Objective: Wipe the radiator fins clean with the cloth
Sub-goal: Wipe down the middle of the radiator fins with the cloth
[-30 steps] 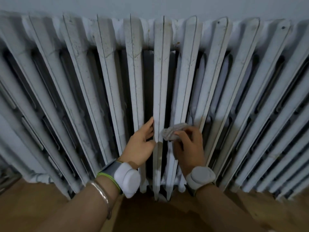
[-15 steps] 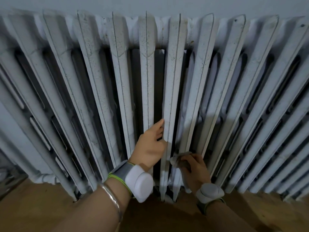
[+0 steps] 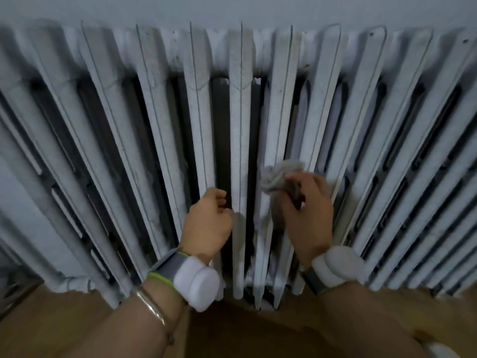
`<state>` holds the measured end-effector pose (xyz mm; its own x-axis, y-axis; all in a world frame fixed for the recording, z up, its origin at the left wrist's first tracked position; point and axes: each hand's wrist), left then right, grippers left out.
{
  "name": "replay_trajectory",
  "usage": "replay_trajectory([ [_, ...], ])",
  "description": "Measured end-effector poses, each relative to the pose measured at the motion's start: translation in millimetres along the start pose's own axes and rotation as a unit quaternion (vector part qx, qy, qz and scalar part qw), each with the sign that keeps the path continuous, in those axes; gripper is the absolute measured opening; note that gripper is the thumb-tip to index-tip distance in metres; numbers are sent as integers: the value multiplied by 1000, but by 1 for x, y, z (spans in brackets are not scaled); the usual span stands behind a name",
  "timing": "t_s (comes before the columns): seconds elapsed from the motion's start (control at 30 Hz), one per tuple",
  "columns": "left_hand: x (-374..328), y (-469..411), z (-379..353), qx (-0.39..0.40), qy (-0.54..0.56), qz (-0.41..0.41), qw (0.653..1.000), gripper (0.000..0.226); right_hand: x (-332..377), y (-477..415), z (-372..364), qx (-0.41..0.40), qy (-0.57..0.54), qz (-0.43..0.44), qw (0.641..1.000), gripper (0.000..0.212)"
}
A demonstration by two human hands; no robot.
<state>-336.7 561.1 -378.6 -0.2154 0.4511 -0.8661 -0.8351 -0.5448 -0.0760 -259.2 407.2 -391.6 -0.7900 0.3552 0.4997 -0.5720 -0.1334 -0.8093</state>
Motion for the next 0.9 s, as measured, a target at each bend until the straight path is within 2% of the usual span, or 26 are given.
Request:
replay_trajectory([
  [0.1, 0, -6, 0, 48, 32, 15, 998, 51, 7, -19, -7, -51, 29, 58, 997, 21],
  [0.2, 0, -12, -2, 74, 66, 27, 995, 57, 3, -22, -16, -45, 54, 76, 995, 23],
  [0.37, 0, -13, -8, 103, 93, 15, 990, 59, -6, -10, -25, -33, 72, 68, 995, 22],
  [0.7, 6, -14, -10, 134, 103, 17, 986, 66, -44, 62, -53, 37, 83, 25, 996, 41],
  [0.9, 8, -15, -11, 144, 111, 20, 983, 66, -55, 85, -59, 90, 91, -35, 991, 26],
])
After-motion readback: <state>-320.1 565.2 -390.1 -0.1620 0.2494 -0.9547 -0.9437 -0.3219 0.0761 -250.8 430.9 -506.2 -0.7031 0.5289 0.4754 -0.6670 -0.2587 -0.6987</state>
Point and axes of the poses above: each hand's wrist, its own y-axis away from the middle knuckle, its own z-axis out of the back of the hand, x = y × z, and after that the axes turned 8 degrees about z, right-handed
